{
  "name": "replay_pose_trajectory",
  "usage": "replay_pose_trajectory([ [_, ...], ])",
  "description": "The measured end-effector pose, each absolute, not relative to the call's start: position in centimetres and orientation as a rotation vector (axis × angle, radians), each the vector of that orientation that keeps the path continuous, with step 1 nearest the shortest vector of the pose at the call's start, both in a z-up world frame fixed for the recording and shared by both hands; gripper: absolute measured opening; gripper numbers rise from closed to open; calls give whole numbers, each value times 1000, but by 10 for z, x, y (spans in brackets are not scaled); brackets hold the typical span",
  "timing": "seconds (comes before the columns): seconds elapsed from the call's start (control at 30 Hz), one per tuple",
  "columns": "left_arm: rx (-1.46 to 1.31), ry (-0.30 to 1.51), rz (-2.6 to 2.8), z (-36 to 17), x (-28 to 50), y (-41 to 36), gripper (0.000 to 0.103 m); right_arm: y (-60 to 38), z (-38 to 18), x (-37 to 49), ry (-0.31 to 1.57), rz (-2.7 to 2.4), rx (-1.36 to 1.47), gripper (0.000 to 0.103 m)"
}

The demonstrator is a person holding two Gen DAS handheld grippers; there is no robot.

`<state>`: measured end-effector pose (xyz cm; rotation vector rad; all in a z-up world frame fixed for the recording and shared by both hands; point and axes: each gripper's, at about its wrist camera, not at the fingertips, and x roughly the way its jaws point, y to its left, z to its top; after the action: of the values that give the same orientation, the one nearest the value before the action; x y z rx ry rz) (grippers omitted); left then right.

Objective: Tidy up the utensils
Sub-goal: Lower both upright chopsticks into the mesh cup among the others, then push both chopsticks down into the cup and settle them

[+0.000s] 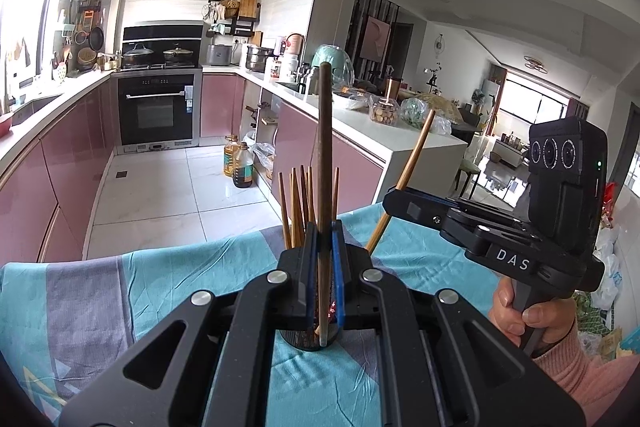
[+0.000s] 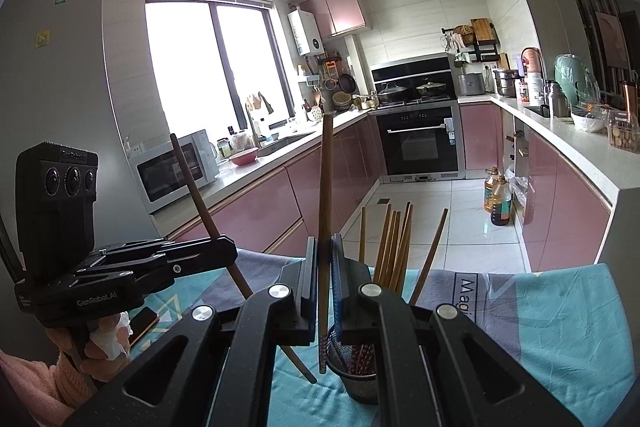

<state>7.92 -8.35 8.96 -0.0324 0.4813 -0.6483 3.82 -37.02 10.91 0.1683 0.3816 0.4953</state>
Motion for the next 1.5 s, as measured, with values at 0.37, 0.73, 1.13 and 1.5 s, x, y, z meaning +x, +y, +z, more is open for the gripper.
replay_pose_trajectory([
  [0.37, -27, 455, -649, 96, 82, -86, 7, -372, 114, 38, 371, 483, 164, 5],
  [0.73, -24, 446, -645, 100, 88, -90, 7, -368, 120, 39, 363, 472, 156, 5],
  [1.13, -22, 440, -641, 103, 89, -93, 7, -370, 120, 47, 372, 463, 158, 5],
  [1.5, -23, 442, -638, 103, 89, -94, 7, -370, 118, 52, 382, 458, 158, 5],
])
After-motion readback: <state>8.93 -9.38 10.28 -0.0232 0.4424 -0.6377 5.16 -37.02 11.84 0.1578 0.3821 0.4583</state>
